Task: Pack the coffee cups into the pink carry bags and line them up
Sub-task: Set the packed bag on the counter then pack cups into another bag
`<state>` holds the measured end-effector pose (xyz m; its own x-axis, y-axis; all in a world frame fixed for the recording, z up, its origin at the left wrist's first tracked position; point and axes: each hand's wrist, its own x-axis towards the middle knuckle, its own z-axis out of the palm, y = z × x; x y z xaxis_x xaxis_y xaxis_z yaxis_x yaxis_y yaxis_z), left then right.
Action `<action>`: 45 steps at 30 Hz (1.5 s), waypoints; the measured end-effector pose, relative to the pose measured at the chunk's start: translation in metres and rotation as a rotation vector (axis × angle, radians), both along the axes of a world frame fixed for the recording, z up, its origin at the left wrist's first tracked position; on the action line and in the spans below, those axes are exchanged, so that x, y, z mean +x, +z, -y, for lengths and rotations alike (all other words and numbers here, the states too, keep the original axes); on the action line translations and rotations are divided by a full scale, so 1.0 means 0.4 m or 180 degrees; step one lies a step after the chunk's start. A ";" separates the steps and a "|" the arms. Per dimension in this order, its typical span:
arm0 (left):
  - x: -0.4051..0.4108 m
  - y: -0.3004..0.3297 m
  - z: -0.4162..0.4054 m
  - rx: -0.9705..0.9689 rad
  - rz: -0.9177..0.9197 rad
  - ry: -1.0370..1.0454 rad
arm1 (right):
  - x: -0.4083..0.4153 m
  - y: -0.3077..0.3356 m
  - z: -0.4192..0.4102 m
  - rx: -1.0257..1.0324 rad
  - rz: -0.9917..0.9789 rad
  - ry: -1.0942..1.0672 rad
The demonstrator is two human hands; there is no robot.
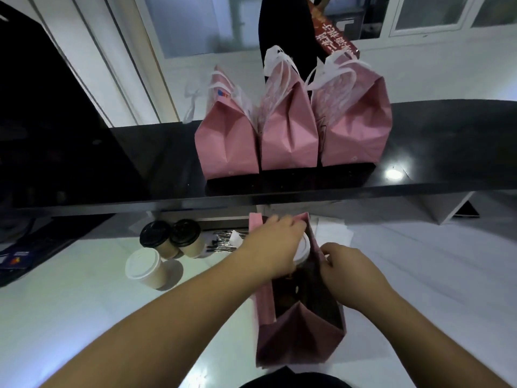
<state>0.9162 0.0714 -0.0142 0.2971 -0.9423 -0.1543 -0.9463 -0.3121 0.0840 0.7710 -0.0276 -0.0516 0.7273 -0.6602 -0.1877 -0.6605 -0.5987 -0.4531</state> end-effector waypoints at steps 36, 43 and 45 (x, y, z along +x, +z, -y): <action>0.004 -0.231 0.070 0.0939 -0.0830 0.0466 | 0.000 -0.013 0.020 0.0075 0.0092 -0.0128; -0.004 -0.252 0.095 0.1082 -0.0888 0.0703 | -0.002 -0.019 0.019 0.0033 0.0027 -0.0114; -0.005 -0.271 0.088 0.1059 -0.0981 0.0779 | -0.004 -0.020 0.020 0.0019 0.0036 -0.0123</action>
